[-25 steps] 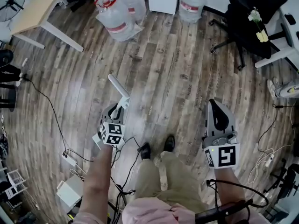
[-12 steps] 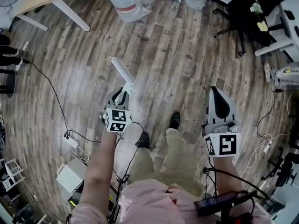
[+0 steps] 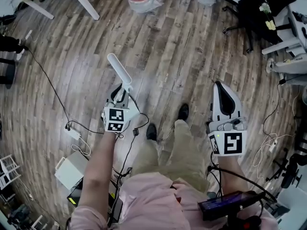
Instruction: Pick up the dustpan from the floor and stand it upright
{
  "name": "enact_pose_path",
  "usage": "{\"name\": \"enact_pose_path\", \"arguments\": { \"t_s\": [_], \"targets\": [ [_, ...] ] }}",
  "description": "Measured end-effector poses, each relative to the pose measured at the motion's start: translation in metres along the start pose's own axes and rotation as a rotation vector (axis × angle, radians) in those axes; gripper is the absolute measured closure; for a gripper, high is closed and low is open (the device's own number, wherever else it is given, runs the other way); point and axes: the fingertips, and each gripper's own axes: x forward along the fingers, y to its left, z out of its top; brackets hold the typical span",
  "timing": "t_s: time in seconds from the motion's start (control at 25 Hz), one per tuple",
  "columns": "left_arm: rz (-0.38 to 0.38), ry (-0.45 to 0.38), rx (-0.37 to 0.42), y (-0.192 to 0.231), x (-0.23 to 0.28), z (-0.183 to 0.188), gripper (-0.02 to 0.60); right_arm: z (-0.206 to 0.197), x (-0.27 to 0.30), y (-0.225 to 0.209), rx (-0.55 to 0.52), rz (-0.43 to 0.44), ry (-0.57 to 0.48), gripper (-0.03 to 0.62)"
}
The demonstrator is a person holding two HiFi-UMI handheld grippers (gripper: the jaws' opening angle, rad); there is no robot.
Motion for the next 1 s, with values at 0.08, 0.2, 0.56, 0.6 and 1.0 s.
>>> {"name": "enact_pose_path", "arguments": {
  "t_s": [0.08, 0.2, 0.56, 0.6, 1.0],
  "targets": [
    [0.009, -0.019, -0.004, 0.005, -0.015, -0.004, 0.5, 0.004, -0.007, 0.011, -0.001, -0.003, -0.007, 0.592],
    [0.035, -0.03, -0.036, 0.015, -0.036, -0.016, 0.5, 0.007, -0.02, 0.023, -0.001, -0.01, -0.007, 0.592],
    [0.084, -0.053, -0.104, 0.032, -0.085, -0.049, 0.5, 0.013, -0.055, 0.035, -0.027, -0.035, 0.006, 0.592],
    [0.1, -0.055, -0.13, 0.037, -0.09, -0.053, 0.5, 0.014, -0.058, 0.036, -0.03, -0.037, 0.004, 0.592],
    [0.258, -0.076, -0.358, 0.082, -0.13, -0.093, 0.485, 0.024, -0.074, 0.053, -0.057, -0.035, 0.002, 0.592]
  ]
}}
